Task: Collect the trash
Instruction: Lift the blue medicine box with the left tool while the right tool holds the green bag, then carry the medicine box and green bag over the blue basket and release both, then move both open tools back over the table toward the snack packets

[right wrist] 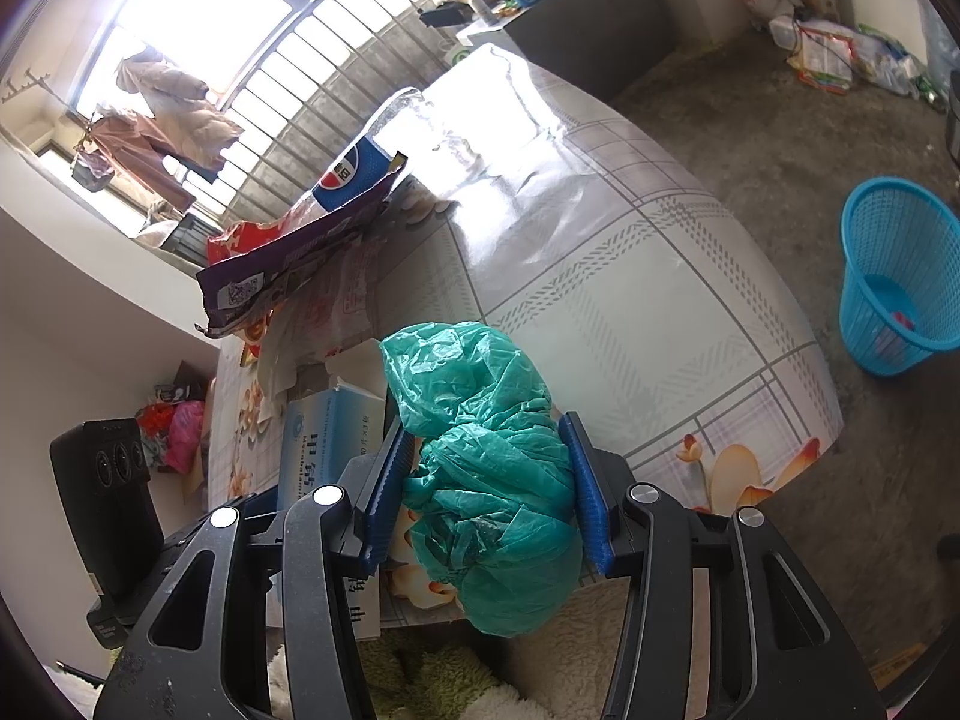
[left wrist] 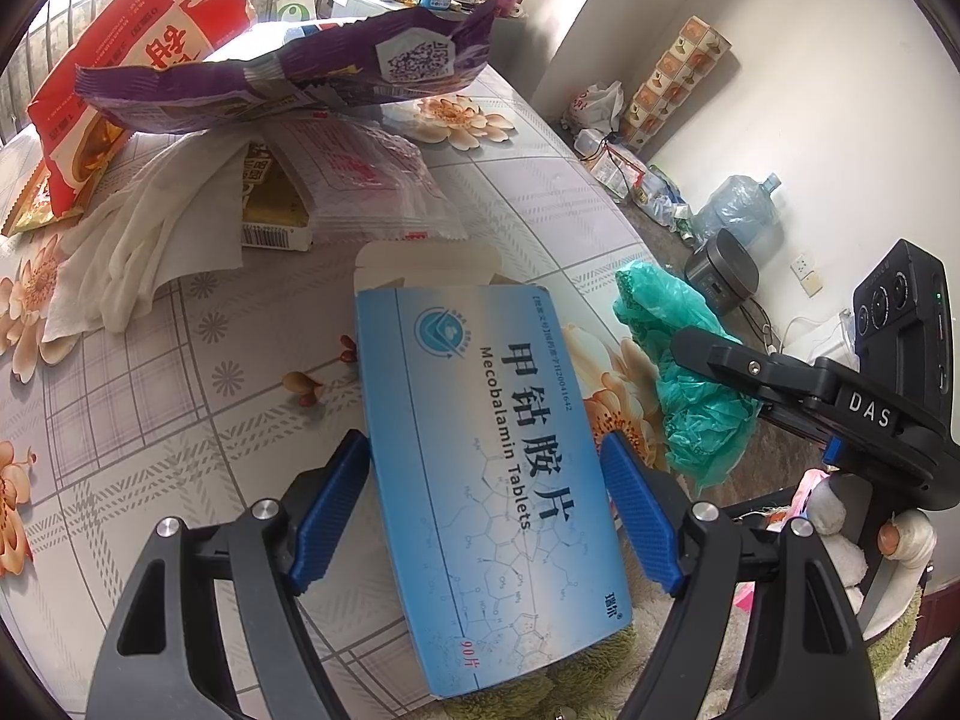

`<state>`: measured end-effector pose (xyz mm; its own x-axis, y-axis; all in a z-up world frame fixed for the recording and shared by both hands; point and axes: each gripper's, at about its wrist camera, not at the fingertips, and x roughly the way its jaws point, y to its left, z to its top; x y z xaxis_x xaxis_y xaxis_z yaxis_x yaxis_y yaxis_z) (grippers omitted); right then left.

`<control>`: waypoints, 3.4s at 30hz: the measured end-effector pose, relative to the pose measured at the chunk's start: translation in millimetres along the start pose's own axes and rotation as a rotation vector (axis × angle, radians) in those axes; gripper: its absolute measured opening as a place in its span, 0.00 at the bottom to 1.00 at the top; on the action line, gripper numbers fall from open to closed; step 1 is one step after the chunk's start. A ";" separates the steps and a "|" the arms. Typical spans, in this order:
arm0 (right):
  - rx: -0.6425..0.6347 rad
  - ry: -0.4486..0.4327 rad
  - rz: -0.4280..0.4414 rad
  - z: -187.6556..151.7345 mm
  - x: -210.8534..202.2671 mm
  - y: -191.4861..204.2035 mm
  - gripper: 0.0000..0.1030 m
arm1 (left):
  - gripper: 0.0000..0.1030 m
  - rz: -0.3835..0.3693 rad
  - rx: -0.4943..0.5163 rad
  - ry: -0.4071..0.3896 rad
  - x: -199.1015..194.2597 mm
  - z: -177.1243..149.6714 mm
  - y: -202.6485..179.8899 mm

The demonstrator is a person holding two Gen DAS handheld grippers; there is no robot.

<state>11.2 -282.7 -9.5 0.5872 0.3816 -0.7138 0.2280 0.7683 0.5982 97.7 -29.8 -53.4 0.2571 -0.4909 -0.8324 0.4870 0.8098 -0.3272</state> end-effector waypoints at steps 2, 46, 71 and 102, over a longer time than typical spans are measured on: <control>0.000 0.000 0.000 -0.1 0.0 0.0 0.45 | 0.75 0.000 0.001 0.000 0.6 0.4 0.1; 0.082 -0.126 0.057 11.7 -41.0 -22.3 0.45 | 0.75 -0.064 0.119 -0.049 -7.9 36.3 -57.1; 0.645 -0.457 -0.092 60.9 -97.8 -253.2 0.45 | 0.75 -0.190 0.465 0.173 203.5 185.4 -312.3; 0.715 -0.503 -0.322 59.7 -71.1 -327.0 0.62 | 0.79 -0.311 0.542 0.006 251.5 190.4 -382.8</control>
<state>-58.8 -591.7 -132.6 0.6415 -0.1909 -0.7430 0.7648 0.2352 0.5999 134.9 -524.5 -52.4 0.0310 -0.6744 -0.7378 0.8929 0.3504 -0.2828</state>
